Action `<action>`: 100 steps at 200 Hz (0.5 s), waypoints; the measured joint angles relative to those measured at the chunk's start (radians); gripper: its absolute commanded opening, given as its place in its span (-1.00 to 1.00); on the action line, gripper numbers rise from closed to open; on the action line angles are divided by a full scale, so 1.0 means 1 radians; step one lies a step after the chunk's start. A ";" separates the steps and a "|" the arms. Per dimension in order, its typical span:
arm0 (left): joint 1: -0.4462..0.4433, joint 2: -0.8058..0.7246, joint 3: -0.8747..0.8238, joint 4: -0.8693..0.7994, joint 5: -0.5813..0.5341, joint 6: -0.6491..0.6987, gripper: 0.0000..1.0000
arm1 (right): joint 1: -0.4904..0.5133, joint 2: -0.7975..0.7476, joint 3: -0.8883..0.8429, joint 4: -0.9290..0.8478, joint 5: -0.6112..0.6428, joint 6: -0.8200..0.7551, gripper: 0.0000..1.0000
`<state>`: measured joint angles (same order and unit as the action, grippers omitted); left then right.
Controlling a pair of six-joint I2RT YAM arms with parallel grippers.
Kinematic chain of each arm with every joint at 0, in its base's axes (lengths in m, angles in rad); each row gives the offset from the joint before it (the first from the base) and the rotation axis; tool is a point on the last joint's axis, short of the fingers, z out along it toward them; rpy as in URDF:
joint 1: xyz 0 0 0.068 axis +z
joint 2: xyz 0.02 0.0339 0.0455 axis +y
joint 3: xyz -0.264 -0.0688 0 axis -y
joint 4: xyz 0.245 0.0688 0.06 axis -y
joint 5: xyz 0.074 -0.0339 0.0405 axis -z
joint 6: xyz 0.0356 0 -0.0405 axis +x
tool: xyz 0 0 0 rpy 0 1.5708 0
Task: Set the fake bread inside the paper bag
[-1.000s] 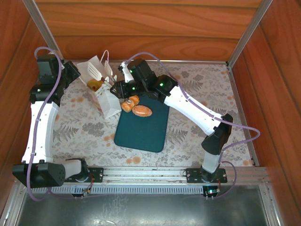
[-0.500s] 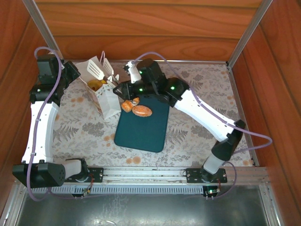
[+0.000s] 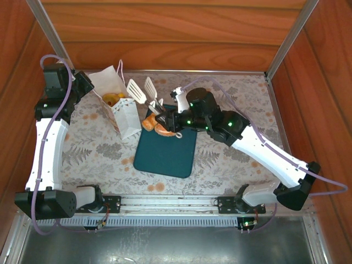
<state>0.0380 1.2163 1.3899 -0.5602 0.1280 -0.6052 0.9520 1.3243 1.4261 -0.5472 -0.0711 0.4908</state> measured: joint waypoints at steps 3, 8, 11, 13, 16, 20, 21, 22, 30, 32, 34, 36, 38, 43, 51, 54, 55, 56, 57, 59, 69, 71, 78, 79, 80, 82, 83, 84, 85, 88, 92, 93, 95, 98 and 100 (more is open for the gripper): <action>0.000 0.000 0.000 0.000 0.000 0.000 -1.00 | -0.002 -0.001 -0.009 -0.004 0.008 0.001 -0.06; 0.000 0.000 0.000 0.000 0.000 -0.002 -1.00 | -0.004 -0.001 -0.021 -0.011 0.016 0.001 -0.06; 0.000 0.000 0.000 0.000 0.000 -0.002 -1.00 | -0.005 -0.002 -0.029 -0.016 0.021 0.001 -0.06; 0.000 0.000 0.000 0.000 0.000 -0.002 -1.00 | -0.006 -0.002 -0.035 -0.021 0.026 0.001 -0.06; 0.000 0.000 0.000 0.000 0.000 -0.002 -1.00 | -0.006 -0.002 -0.041 -0.024 0.029 0.002 -0.06; 0.000 0.000 0.000 0.000 0.000 -0.002 -1.00 | -0.011 -0.002 -0.051 -0.031 0.037 0.002 -0.06; 0.000 0.000 0.000 0.000 0.000 -0.002 -1.00 | -0.010 -0.002 -0.053 -0.033 0.039 0.002 -0.06; 0.000 0.000 0.000 0.000 0.000 -0.002 -1.00 | -0.011 -0.002 -0.056 -0.036 0.043 0.002 -0.06; 0.000 0.000 0.000 0.000 0.000 -0.002 -1.00 | -0.013 -0.003 -0.074 -0.050 0.056 0.002 -0.06; 0.000 0.000 0.000 0.000 0.000 -0.002 -1.00 | -0.015 -0.003 -0.077 -0.053 0.060 0.002 -0.06; 0.000 0.000 0.000 0.000 0.000 -0.003 -1.00 | -0.017 -0.003 -0.082 -0.057 0.064 0.002 -0.06; 0.000 0.000 0.000 0.000 0.000 -0.002 -1.00 | -0.018 -0.003 -0.087 -0.060 0.068 0.003 -0.06; 0.000 0.000 0.000 0.000 0.000 -0.002 -1.00 | -0.018 -0.003 -0.090 -0.063 0.071 0.003 -0.06; 0.000 0.000 0.000 0.000 0.000 -0.002 -1.00 | -0.023 -0.005 -0.102 -0.071 0.079 0.005 -0.06; 0.000 0.000 0.000 0.000 0.000 -0.002 -1.00 | -0.025 -0.006 -0.119 -0.082 0.089 0.007 -0.05; 0.000 0.000 0.000 0.000 0.000 -0.002 -1.00 | -0.027 -0.008 -0.126 -0.085 0.094 0.009 -0.05; 0.000 0.000 0.000 0.000 0.000 -0.002 -1.00 | -0.028 -0.008 -0.127 -0.086 0.095 0.009 -0.05; 0.000 0.000 0.000 0.000 0.000 -0.002 -1.00 | -0.030 -0.008 -0.131 -0.089 0.096 0.009 -0.05; 0.000 0.000 0.000 0.000 0.000 -0.002 -1.00 | -0.031 -0.008 -0.133 -0.090 0.097 0.009 -0.05; 0.000 0.000 0.000 0.000 0.000 -0.002 -1.00 | -0.032 -0.009 -0.136 -0.091 0.099 0.010 -0.04; 0.000 0.000 0.000 0.000 0.000 -0.002 -1.00 | -0.038 -0.010 -0.156 -0.104 0.109 0.012 -0.03; 0.000 0.000 0.000 0.000 0.000 -0.002 -1.00 | -0.039 -0.010 -0.161 -0.106 0.111 0.013 -0.03; 0.000 0.000 0.000 0.000 0.000 -0.002 -1.00 | -0.045 -0.010 -0.174 -0.112 0.117 0.014 -0.01; 0.000 0.000 0.000 0.000 0.000 -0.002 -1.00 | -0.045 -0.010 -0.176 -0.113 0.118 0.014 -0.01; 0.000 0.000 0.000 0.000 0.000 -0.002 -1.00 | -0.045 -0.010 -0.177 -0.113 0.119 0.013 -0.01; 0.000 0.000 0.000 0.000 0.000 -0.002 -1.00 | -0.046 -0.010 -0.181 -0.116 0.121 0.013 0.00; 0.000 0.000 0.000 0.000 0.000 -0.002 -1.00 | -0.046 -0.010 -0.182 -0.117 0.122 0.014 0.00; 0.000 0.000 0.000 0.000 0.000 -0.002 -1.00 | -0.047 -0.010 -0.185 -0.119 0.124 0.014 0.00; 0.000 0.000 0.000 0.000 0.000 -0.002 -1.00 | -0.048 -0.010 -0.186 -0.119 0.124 0.014 0.00; 0.000 0.000 0.000 0.000 0.000 -0.002 -1.00 | -0.051 -0.010 -0.192 -0.123 0.126 0.013 0.01; 0.000 0.000 0.000 0.000 0.000 -0.003 -1.00 | -0.051 -0.010 -0.197 -0.128 0.130 0.012 0.02; 0.000 0.000 0.000 0.000 0.000 -0.003 -1.00 | -0.051 -0.010 -0.198 -0.129 0.130 0.012 0.02; 0.000 0.000 0.000 0.000 0.000 -0.003 -1.00 | -0.051 -0.010 -0.201 -0.132 0.133 0.012 0.02; 0.000 0.000 0.000 0.000 0.000 -0.003 -1.00 | -0.053 -0.010 -0.206 -0.134 0.135 0.011 0.03; 0.000 0.000 0.000 0.000 0.000 -0.003 -1.00 | -0.055 -0.010 -0.208 -0.136 0.137 0.011 0.04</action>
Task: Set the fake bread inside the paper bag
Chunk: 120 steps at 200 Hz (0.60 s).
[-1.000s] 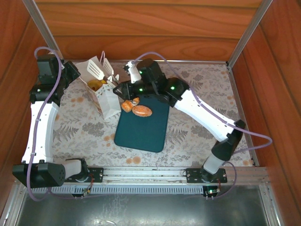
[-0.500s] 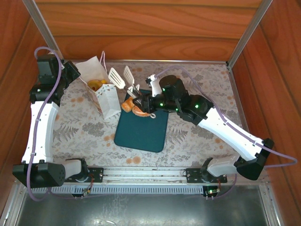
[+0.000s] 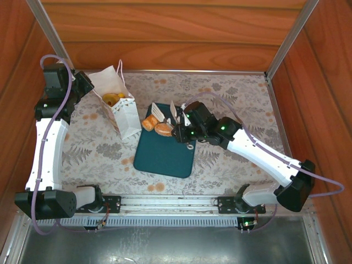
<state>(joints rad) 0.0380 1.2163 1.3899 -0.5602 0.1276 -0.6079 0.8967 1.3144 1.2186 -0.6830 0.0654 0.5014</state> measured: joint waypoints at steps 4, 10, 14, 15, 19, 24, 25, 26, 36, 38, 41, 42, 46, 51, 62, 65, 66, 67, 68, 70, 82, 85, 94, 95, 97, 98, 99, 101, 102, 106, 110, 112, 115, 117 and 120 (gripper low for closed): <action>0.000 0.000 0.000 0.000 0.000 0.000 -1.00 | -0.002 0.000 -0.004 -0.006 0.004 -0.002 0.04; 0.000 0.000 0.000 0.000 0.000 0.000 -1.00 | -0.003 0.000 -0.012 -0.013 0.010 -0.005 0.05; 0.000 0.000 0.000 0.000 0.000 0.000 -1.00 | -0.005 0.000 -0.016 -0.016 0.013 -0.007 0.06; 0.000 0.000 0.000 0.000 0.000 0.000 -1.00 | -0.006 0.000 -0.018 -0.018 0.014 -0.008 0.07; 0.000 0.000 0.000 0.000 0.000 0.000 -1.00 | -0.008 0.000 -0.021 -0.022 0.017 -0.012 0.08; 0.000 0.000 0.000 0.000 0.000 0.000 -1.00 | -0.009 0.000 -0.026 -0.024 0.021 -0.016 0.09; 0.000 0.000 0.000 0.000 0.000 0.000 -1.00 | -0.009 0.000 -0.028 -0.024 0.021 -0.018 0.09; 0.000 0.000 0.000 0.000 0.000 0.000 -1.00 | -0.009 0.000 -0.029 -0.024 0.021 -0.019 0.09; 0.000 0.000 0.000 0.000 0.000 0.000 -1.00 | -0.014 0.000 -0.038 -0.031 0.027 -0.029 0.11; 0.000 0.000 0.000 0.000 0.000 0.000 -1.00 | -0.014 0.000 -0.040 -0.032 0.028 -0.032 0.11; 0.000 0.000 0.000 0.000 0.000 -0.001 -1.00 | -0.015 0.001 -0.043 -0.034 0.030 -0.036 0.11; 0.000 0.000 0.000 0.000 0.000 -0.001 -1.00 | -0.015 0.001 -0.043 -0.034 0.031 -0.037 0.11; 0.000 0.000 0.000 0.000 0.000 -0.001 -1.00 | -0.015 0.001 -0.047 -0.036 0.032 -0.042 0.12; 0.000 0.000 0.000 0.000 0.000 -0.002 -1.00 | -0.015 0.002 -0.051 -0.040 0.032 -0.049 0.13; 0.000 0.000 0.000 0.000 0.000 -0.003 -1.00 | -0.016 0.009 -0.055 -0.046 0.035 -0.065 0.13; 0.000 0.000 0.000 0.000 0.000 -0.003 -1.00 | -0.017 0.012 -0.055 -0.047 0.035 -0.070 0.13; 0.000 0.000 0.000 0.000 0.000 -0.003 -1.00 | -0.017 0.013 -0.055 -0.047 0.035 -0.071 0.13; 0.000 0.000 0.000 0.000 0.000 -0.003 -1.00 | -0.018 0.014 -0.055 -0.047 0.035 -0.072 0.13; 0.000 0.000 0.000 0.000 0.000 -0.003 -1.00 | -0.019 0.015 -0.055 -0.048 0.035 -0.075 0.13; 0.000 0.000 0.000 0.000 0.000 -0.003 -1.00 | -0.021 0.017 -0.055 -0.048 0.035 -0.078 0.13; 0.000 0.000 0.000 0.000 0.000 -0.003 -1.00 | -0.021 0.034 -0.056 -0.051 0.035 -0.097 0.12; 0.000 0.000 0.000 0.000 0.000 -0.003 -1.00 | -0.021 0.039 -0.056 -0.052 0.035 -0.103 0.12; 0.000 0.000 0.000 0.000 0.000 -0.003 -1.00 | -0.021 0.054 -0.059 -0.053 0.035 -0.115 0.12; 0.000 0.000 0.000 0.000 0.000 -0.003 -1.00 | -0.021 0.055 -0.059 -0.053 0.035 -0.116 0.12; 0.000 0.000 0.000 0.000 0.000 -0.003 -1.00 | -0.021 0.058 -0.060 -0.053 0.035 -0.119 0.12; 0.000 0.000 0.000 0.000 0.000 -0.003 -1.00 | -0.021 0.060 -0.060 -0.054 0.034 -0.121 0.13; 0.000 0.000 0.000 0.000 0.000 -0.003 -1.00 | -0.021 0.061 -0.061 -0.054 0.034 -0.122 0.13; 0.000 0.000 0.000 0.000 0.000 -0.003 -1.00 | -0.021 0.064 -0.061 -0.055 0.034 -0.125 0.13; 0.000 0.000 0.000 0.000 0.000 -0.003 -1.00 | -0.021 0.066 -0.062 -0.055 0.035 -0.127 0.13; 0.000 0.000 0.000 0.000 0.000 -0.003 -1.00 | -0.021 0.071 -0.064 -0.055 0.034 -0.132 0.13; 0.000 0.000 0.000 0.000 0.000 -0.003 -1.00 | -0.021 0.077 -0.066 -0.057 0.034 -0.137 0.13; 0.000 0.000 0.000 0.000 0.000 -0.003 -1.00 | -0.021 0.080 -0.066 -0.058 0.034 -0.140 0.13; 0.000 0.000 0.000 0.000 0.000 -0.003 -1.00 | -0.021 0.083 -0.067 -0.060 0.034 -0.144 0.13; 0.000 0.000 0.000 0.000 0.000 -0.003 -1.00 | -0.021 0.085 -0.068 -0.061 0.034 -0.146 0.13; 0.000 0.000 0.000 0.000 0.000 -0.003 -1.00 | -0.021 0.089 -0.068 -0.062 0.034 -0.150 0.13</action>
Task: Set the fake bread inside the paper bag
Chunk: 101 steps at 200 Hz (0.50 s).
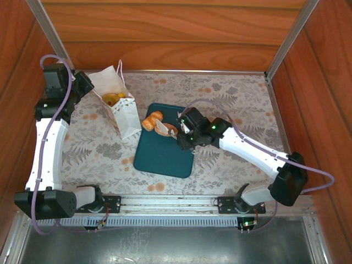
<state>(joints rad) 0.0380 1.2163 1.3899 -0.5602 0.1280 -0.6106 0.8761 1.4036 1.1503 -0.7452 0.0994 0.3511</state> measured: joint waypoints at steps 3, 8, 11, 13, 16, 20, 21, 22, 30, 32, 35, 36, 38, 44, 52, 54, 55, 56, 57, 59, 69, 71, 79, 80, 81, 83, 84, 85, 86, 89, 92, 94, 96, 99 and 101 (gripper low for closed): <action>0.000 0.000 0.000 0.000 0.000 0.000 -1.00 | 0.000 0.004 0.000 -0.001 0.000 -0.003 0.14; 0.000 0.000 0.000 0.000 0.000 0.000 -1.00 | 0.000 0.010 -0.001 -0.002 0.000 -0.008 0.14; 0.000 0.000 0.000 0.000 0.000 0.000 -1.00 | 0.000 0.012 -0.001 -0.001 0.000 -0.010 0.14; 0.000 0.000 0.000 0.000 0.000 0.000 -1.00 | 0.000 0.014 -0.002 -0.001 0.000 -0.012 0.14; 0.000 0.000 0.000 0.000 0.000 0.000 -1.00 | 0.000 0.017 -0.002 -0.002 0.000 -0.015 0.15; 0.000 0.000 0.000 0.000 0.000 0.000 -1.00 | 0.000 0.020 -0.002 -0.002 0.001 -0.019 0.15; 0.000 0.000 0.000 0.000 0.000 0.000 -1.00 | 0.000 0.021 -0.002 -0.002 0.001 -0.020 0.15; 0.000 0.000 0.000 0.000 0.000 0.000 -1.00 | 0.000 0.022 -0.002 -0.002 0.000 -0.022 0.15; 0.000 0.000 0.000 0.000 0.000 0.000 -1.00 | 0.000 0.027 -0.004 -0.001 0.001 -0.028 0.15; 0.000 0.000 0.000 0.000 0.000 0.000 -1.00 | 0.000 0.028 -0.005 -0.001 0.001 -0.029 0.15; 0.000 0.000 0.000 0.000 0.000 0.000 -1.00 | 0.000 0.029 -0.006 -0.001 0.001 -0.031 0.15; 0.000 0.000 0.000 0.000 0.000 0.000 -1.00 | 0.000 0.030 -0.006 -0.001 0.001 -0.032 0.15; 0.000 0.000 0.000 0.000 0.000 0.000 -1.00 | 0.000 0.032 -0.006 -0.002 0.001 -0.033 0.15; 0.000 0.000 0.000 0.000 0.000 0.000 -1.00 | 0.000 0.036 -0.007 -0.003 0.001 -0.037 0.15; 0.000 0.000 0.000 0.000 0.000 0.000 -1.00 | 0.000 0.042 -0.007 -0.002 0.001 -0.041 0.16; 0.000 0.000 0.000 0.000 0.000 0.000 -1.00 | 0.000 0.043 -0.007 -0.002 0.001 -0.043 0.15; 0.000 0.000 0.000 0.000 0.000 0.000 -1.00 | 0.000 0.044 -0.007 -0.002 0.000 -0.043 0.16; 0.000 0.000 0.000 0.000 0.000 0.000 -1.00 | 0.000 0.045 -0.007 -0.002 0.001 -0.044 0.15; 0.000 0.000 0.000 0.000 0.000 0.000 -1.00 | 0.000 0.046 -0.007 -0.001 0.001 -0.045 0.16; 0.000 0.000 0.000 0.000 0.000 0.000 -1.00 | 0.000 0.048 -0.007 -0.002 0.001 -0.046 0.16; 0.000 0.000 0.000 0.000 0.000 0.000 -1.00 | 0.000 0.056 -0.007 -0.001 0.001 -0.051 0.16; 0.000 0.000 0.000 0.000 0.000 0.000 -1.00 | 0.000 0.057 -0.007 -0.001 0.001 -0.051 0.16; 0.000 0.000 0.000 0.000 0.000 0.000 -1.00 | 0.000 0.064 -0.007 -0.001 0.001 -0.055 0.16; 0.000 0.000 0.000 0.000 0.000 0.000 -1.00 | 0.000 0.064 -0.007 -0.001 0.001 -0.055 0.16; 0.000 0.000 0.000 0.000 0.000 0.000 -1.00 | 0.000 0.064 -0.007 0.000 0.002 -0.055 0.16; 0.000 0.000 0.000 0.000 0.000 0.000 -1.00 | 0.000 0.067 -0.007 0.000 0.002 -0.055 0.16; 0.000 0.000 0.000 0.000 0.000 0.000 -1.00 | -0.001 0.068 -0.007 0.000 0.002 -0.056 0.16; 0.000 0.000 0.000 0.000 0.000 0.000 -1.00 | -0.001 0.069 -0.007 0.000 0.002 -0.056 0.16; 0.000 0.000 0.000 0.000 0.000 0.000 -1.00 | -0.001 0.069 -0.007 0.000 0.002 -0.056 0.16; 0.000 0.000 0.000 0.000 0.000 0.000 -1.00 | -0.001 0.072 -0.007 0.001 0.002 -0.057 0.16; 0.000 0.000 0.000 0.000 0.000 0.000 -1.00 | -0.001 0.074 -0.007 0.002 0.003 -0.058 0.16; 0.000 0.000 0.000 0.000 0.000 0.000 -1.00 | -0.001 0.076 -0.007 0.002 0.003 -0.059 0.16; 0.000 0.000 0.000 0.000 0.000 0.000 -1.00 | -0.001 0.078 -0.007 0.002 0.003 -0.059 0.16; 0.000 0.000 0.000 0.000 0.000 0.000 -1.00 | -0.001 0.080 -0.007 0.002 0.003 -0.061 0.16; 0.000 0.000 0.000 0.000 0.000 0.000 -1.00 | -0.001 0.083 -0.007 0.003 0.004 -0.062 0.16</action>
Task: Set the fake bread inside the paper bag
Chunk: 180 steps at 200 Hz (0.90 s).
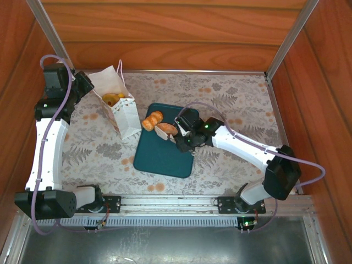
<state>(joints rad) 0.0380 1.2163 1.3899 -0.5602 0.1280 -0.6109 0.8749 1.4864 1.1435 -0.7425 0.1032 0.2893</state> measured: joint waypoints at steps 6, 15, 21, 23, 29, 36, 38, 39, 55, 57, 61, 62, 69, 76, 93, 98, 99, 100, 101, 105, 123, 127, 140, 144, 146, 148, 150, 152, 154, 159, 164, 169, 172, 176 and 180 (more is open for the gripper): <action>0.000 0.000 0.000 0.000 0.000 0.000 -1.00 | -0.001 0.004 0.000 0.001 0.000 -0.001 0.16; 0.000 0.000 0.000 0.000 0.000 0.000 -1.00 | -0.001 0.011 0.000 0.002 0.001 -0.004 0.15; 0.000 0.000 0.000 0.000 0.000 0.000 -1.00 | -0.005 0.016 0.000 0.003 0.000 -0.006 0.15; 0.000 0.000 0.000 0.000 0.000 0.000 -1.00 | -0.005 0.018 0.000 0.003 0.000 -0.008 0.15; 0.000 0.000 0.000 0.000 0.000 0.000 -1.00 | -0.006 0.022 0.000 0.005 0.001 -0.009 0.16; 0.000 0.000 0.000 0.000 0.000 0.000 -1.00 | -0.008 0.028 0.000 0.007 0.001 -0.011 0.15; 0.000 0.000 0.000 0.000 0.000 0.000 -1.00 | -0.008 0.030 0.000 0.008 0.001 -0.012 0.15; 0.000 0.000 0.000 0.000 0.000 0.000 -1.00 | -0.008 0.031 0.000 0.009 0.001 -0.012 0.15; 0.000 0.000 0.000 0.000 0.000 0.000 -1.00 | -0.013 0.046 0.000 0.018 0.001 -0.016 0.15; 0.000 0.000 0.000 0.000 0.000 -0.001 -1.00 | -0.013 0.049 0.000 0.019 0.001 -0.016 0.15; 0.000 0.000 0.000 0.000 0.000 0.000 -1.00 | -0.013 0.053 0.000 0.021 0.001 -0.017 0.15; 0.000 0.000 0.000 0.000 0.000 -0.001 -1.00 | -0.013 0.053 0.000 0.021 0.001 -0.017 0.15; 0.000 0.000 0.000 0.000 0.000 -0.001 -1.00 | -0.014 0.061 0.000 0.025 0.000 -0.019 0.14; 0.000 0.000 0.000 0.000 0.000 -0.001 -1.00 | -0.014 0.071 0.000 0.028 0.001 -0.020 0.14; 0.000 0.000 0.000 0.000 0.000 -0.004 -1.00 | -0.018 0.092 0.000 0.034 0.000 -0.024 0.13; 0.000 0.000 0.000 0.000 0.000 -0.006 -1.00 | -0.018 0.098 0.000 0.035 0.000 -0.026 0.12; 0.000 0.000 0.000 0.000 0.000 -0.006 -1.00 | -0.018 0.099 0.000 0.035 0.000 -0.026 0.12; 0.000 0.000 0.000 0.000 0.000 -0.007 -1.00 | -0.018 0.100 0.000 0.036 0.000 -0.026 0.12; 0.000 0.000 0.000 0.000 0.000 -0.007 -1.00 | -0.018 0.101 0.000 0.036 0.000 -0.027 0.12; 0.000 0.000 0.000 0.000 0.000 -0.008 -1.00 | -0.018 0.105 0.000 0.038 -0.001 -0.027 0.11; 0.000 0.000 0.000 0.000 0.000 -0.012 -1.00 | -0.019 0.117 0.002 0.039 -0.002 -0.031 0.06; 0.000 0.000 0.000 0.000 0.000 -0.013 -1.00 | -0.019 0.118 0.003 0.040 -0.003 -0.031 0.04; 0.000 0.000 0.000 0.000 0.000 -0.014 -1.00 | -0.019 0.119 0.006 0.038 -0.003 -0.033 -0.04; 0.000 0.000 0.000 0.000 0.000 -0.014 -1.00 | -0.019 0.119 0.008 0.038 -0.004 -0.034 -0.06; 0.000 0.000 0.000 0.000 0.000 -0.014 -1.00 | -0.019 0.119 0.009 0.037 -0.003 -0.034 -0.06; 0.000 0.000 0.000 0.000 0.000 -0.014 -1.00 | -0.019 0.119 0.010 0.037 -0.004 -0.034 -0.08; 0.000 0.000 0.000 0.000 0.000 -0.014 -1.00 | -0.019 0.119 0.011 0.036 -0.004 -0.035 -0.10; 0.000 0.000 0.000 0.000 0.000 -0.014 -1.00 | -0.019 0.119 0.012 0.035 -0.004 -0.034 -0.12; 0.000 0.000 0.000 0.000 0.000 -0.014 -1.00 | -0.019 0.119 0.013 0.035 -0.004 -0.035 -0.13; 0.000 0.000 0.000 0.000 0.000 -0.014 -1.00 | -0.019 0.119 0.016 0.034 -0.004 -0.036 -0.16; 0.000 0.000 0.000 0.000 0.000 -0.014 -1.00 | -0.019 0.119 0.018 0.033 -0.006 -0.036 -0.19; 0.000 0.000 0.000 0.000 0.000 -0.014 -1.00 | -0.019 0.119 0.019 0.032 -0.007 -0.035 -0.22; 0.000 0.000 0.000 0.000 0.000 -0.014 -1.00 | -0.019 0.119 0.020 0.032 -0.007 -0.035 -0.24; 0.000 0.000 0.000 0.000 0.000 -0.014 -1.00 | -0.019 0.118 0.020 0.031 -0.007 -0.035 -0.26; 0.000 0.000 0.000 0.000 0.000 -0.014 -1.00 | -0.019 0.118 0.020 0.030 -0.008 -0.035 -0.27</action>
<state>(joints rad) 0.0380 1.2163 1.3899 -0.5602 0.1280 -0.6254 0.8558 1.6043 1.1637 -0.7124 0.0956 0.2543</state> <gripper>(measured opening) 0.047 0.446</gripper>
